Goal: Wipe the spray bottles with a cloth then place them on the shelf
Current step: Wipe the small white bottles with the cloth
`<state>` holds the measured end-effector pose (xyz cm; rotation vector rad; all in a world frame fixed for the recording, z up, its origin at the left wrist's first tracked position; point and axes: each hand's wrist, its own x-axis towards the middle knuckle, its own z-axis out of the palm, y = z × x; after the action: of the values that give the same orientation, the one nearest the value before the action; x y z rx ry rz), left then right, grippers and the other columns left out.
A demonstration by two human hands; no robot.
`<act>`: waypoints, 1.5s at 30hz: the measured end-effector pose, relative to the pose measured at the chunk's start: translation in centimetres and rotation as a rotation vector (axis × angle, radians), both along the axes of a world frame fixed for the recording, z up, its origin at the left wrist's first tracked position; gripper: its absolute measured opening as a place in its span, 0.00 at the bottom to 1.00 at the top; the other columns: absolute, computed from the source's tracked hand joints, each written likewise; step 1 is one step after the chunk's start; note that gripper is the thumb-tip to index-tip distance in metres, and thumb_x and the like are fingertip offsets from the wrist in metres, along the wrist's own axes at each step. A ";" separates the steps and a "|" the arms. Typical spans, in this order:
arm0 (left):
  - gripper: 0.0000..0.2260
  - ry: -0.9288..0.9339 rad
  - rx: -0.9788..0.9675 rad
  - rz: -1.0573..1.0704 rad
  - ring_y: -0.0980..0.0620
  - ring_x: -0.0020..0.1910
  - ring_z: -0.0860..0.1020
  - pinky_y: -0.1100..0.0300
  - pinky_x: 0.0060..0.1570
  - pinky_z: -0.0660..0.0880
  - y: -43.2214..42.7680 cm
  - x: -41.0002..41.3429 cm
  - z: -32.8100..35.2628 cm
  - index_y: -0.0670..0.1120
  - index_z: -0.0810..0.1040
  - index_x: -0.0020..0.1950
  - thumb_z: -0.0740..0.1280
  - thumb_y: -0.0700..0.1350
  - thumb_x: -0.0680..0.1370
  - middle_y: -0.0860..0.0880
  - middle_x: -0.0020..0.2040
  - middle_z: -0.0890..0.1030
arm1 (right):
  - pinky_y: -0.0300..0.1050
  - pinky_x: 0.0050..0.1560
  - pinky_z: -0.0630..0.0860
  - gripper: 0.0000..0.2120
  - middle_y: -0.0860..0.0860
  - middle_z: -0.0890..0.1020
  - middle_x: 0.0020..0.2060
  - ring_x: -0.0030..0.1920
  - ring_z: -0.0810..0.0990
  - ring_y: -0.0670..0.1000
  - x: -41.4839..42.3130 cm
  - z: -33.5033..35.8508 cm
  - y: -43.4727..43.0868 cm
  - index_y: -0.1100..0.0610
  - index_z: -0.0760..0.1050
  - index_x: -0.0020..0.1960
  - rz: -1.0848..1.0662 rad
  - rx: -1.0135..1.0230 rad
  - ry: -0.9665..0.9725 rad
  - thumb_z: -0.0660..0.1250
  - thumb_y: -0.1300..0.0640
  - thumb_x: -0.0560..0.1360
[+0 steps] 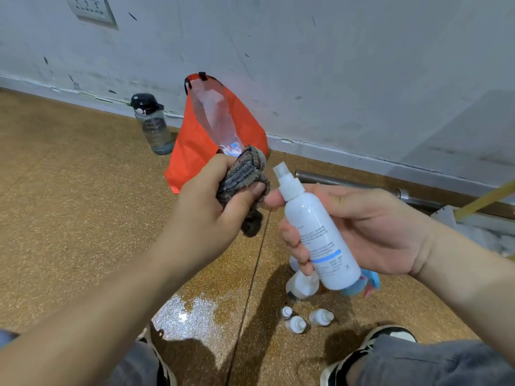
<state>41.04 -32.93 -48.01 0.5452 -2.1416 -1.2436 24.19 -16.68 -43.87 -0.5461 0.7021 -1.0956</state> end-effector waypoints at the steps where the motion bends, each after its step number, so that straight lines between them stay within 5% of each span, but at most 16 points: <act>1: 0.06 0.007 0.010 0.001 0.54 0.37 0.81 0.55 0.38 0.79 0.1 -0.1 0.1 0.54 0.76 0.52 0.71 0.44 0.81 0.56 0.39 0.79 | 0.54 0.51 0.75 0.22 0.61 0.77 0.48 0.47 0.75 0.59 0.0 -0.1 0.0 0.60 0.70 0.74 -0.005 -0.001 0.023 0.63 0.54 0.82; 6: 0.04 0.035 0.001 -0.002 0.61 0.38 0.75 0.64 0.39 0.73 0.8 -0.2 1.3 0.46 0.77 0.53 0.67 0.46 0.83 0.49 0.43 0.79 | 0.54 0.52 0.78 0.22 0.61 0.79 0.49 0.47 0.78 0.59 -0.3 -0.2 0.0 0.60 0.71 0.73 -0.004 0.014 0.066 0.60 0.53 0.82; 9: 0.11 0.051 0.383 0.008 0.49 0.41 0.79 0.54 0.41 0.77 0.5 -0.5 2.2 0.48 0.80 0.52 0.64 0.53 0.83 0.40 0.44 0.82 | 0.54 0.49 0.78 0.24 0.61 0.80 0.48 0.46 0.77 0.60 -0.4 -0.3 0.1 0.62 0.71 0.73 -0.025 0.057 0.159 0.61 0.51 0.81; 14: 0.21 0.000 1.001 -0.080 0.46 0.37 0.77 0.56 0.36 0.74 0.2 -0.4 3.5 0.41 0.82 0.58 0.62 0.56 0.78 0.40 0.41 0.79 | 0.54 0.48 0.79 0.25 0.62 0.80 0.48 0.44 0.79 0.60 0.0 -0.4 0.0 0.62 0.72 0.72 -0.033 0.081 0.245 0.61 0.49 0.80; 21: 0.22 0.029 1.261 -0.223 0.46 0.38 0.74 0.50 0.46 0.70 0.6 -0.4 3.4 0.41 0.83 0.44 0.57 0.54 0.84 0.41 0.38 0.75 | 0.53 0.47 0.80 0.24 0.63 0.81 0.48 0.43 0.81 0.59 0.1 0.0 0.2 0.62 0.72 0.73 -0.025 0.062 0.309 0.59 0.50 0.81; 29: 0.15 -0.060 1.103 -0.211 0.43 0.38 0.78 0.50 0.45 0.72 0.9 -0.5 3.0 0.40 0.82 0.49 0.69 0.48 0.68 0.39 0.41 0.81 | 0.52 0.44 0.80 0.24 0.64 0.82 0.47 0.42 0.80 0.60 0.1 0.1 0.2 0.66 0.71 0.69 -0.067 0.115 0.411 0.61 0.50 0.80; 34: 0.08 -0.128 0.764 -0.282 0.43 0.35 0.78 0.56 0.33 0.73 0.6 -0.4 2.5 0.43 0.79 0.55 0.69 0.43 0.78 0.40 0.41 0.79 | 0.50 0.43 0.78 0.23 0.64 0.83 0.46 0.42 0.79 0.59 -0.1 -0.1 0.2 0.66 0.74 0.63 -0.091 0.154 0.523 0.64 0.48 0.79; 40: 0.09 -0.243 0.453 -0.379 0.48 0.39 0.74 0.56 0.38 0.71 1.3 0.4 1.8 0.48 0.76 0.55 0.62 0.51 0.82 0.37 0.42 0.76 | 0.44 0.43 0.79 0.10 0.58 0.85 0.44 0.41 0.80 0.52 1.2 -0.7 0.4 0.45 0.81 0.44 -0.103 0.081 0.736 0.65 0.50 0.82; 45: 0.12 -0.359 0.149 -0.263 0.55 0.38 0.76 0.51 0.42 0.72 2.8 0.6 1.9 0.50 0.74 0.50 0.58 0.57 0.81 0.51 0.39 0.79 | 0.45 0.56 0.76 0.07 0.41 0.84 0.49 0.50 0.81 0.44 1.5 -1.9 0.6 0.48 0.79 0.58 -0.142 -0.088 1.144 0.65 0.57 0.84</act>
<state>41.60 -30.15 -46.07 0.6011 -2.4939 -1.5553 25.67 -16.13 -45.77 -1.2351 1.6992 -0.8787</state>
